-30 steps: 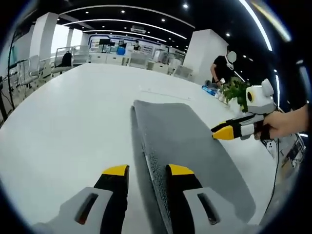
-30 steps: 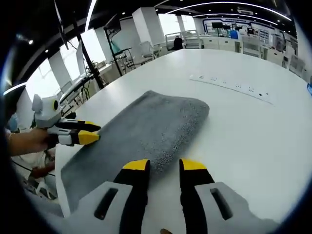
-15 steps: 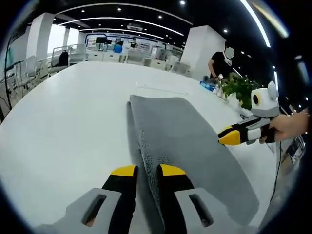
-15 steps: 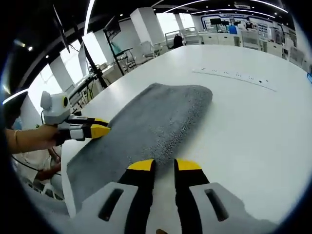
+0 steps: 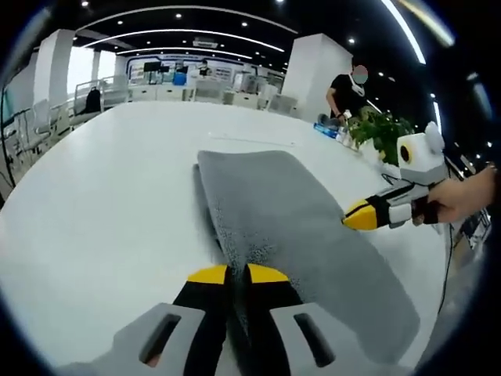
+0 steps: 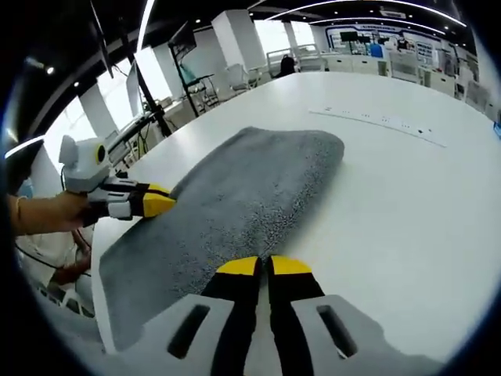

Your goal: Fold the towel on the table until its edges align and the towel forms a compact rectangular stack.

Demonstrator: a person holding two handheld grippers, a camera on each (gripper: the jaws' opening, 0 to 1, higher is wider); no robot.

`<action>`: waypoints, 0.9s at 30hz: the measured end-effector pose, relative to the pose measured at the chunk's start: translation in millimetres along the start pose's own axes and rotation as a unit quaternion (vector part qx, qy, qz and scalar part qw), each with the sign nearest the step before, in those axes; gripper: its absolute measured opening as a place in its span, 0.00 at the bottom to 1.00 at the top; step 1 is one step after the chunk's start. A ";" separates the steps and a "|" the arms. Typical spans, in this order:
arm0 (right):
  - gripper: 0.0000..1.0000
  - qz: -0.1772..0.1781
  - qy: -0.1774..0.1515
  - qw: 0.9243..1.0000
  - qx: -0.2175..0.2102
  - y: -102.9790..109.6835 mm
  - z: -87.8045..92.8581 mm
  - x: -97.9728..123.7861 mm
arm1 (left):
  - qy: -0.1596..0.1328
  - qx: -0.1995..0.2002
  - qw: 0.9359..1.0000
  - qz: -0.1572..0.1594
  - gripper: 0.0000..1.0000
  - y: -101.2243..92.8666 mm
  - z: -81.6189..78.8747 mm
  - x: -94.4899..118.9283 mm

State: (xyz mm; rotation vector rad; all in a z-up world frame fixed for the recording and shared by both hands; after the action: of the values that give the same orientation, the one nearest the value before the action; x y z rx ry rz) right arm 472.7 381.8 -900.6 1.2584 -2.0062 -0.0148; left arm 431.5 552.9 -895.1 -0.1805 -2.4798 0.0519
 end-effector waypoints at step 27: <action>0.02 0.088 -0.011 0.996 0.001 -55.6 58.2 109.9 | 0.028 -0.130 0.988 0.081 0.07 -137.5 2.7 -20.1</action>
State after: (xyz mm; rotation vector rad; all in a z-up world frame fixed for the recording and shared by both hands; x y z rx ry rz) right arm 455.2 246.7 -899.0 1.0825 -2.1302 0.0601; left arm 429.5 414.0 -898.2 -0.4877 -2.4043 -0.2076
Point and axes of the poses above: the point that each gripper's makers call its tool centre point, and the gripper's own axes: x roughly backward along the fingers, y roughly to its left, z roughly out of its underside, the point moved 2 cm from there along x, roughly backward along the fingers, and after that the axes turned 10 degrees about -z, right-handed, at the moved point
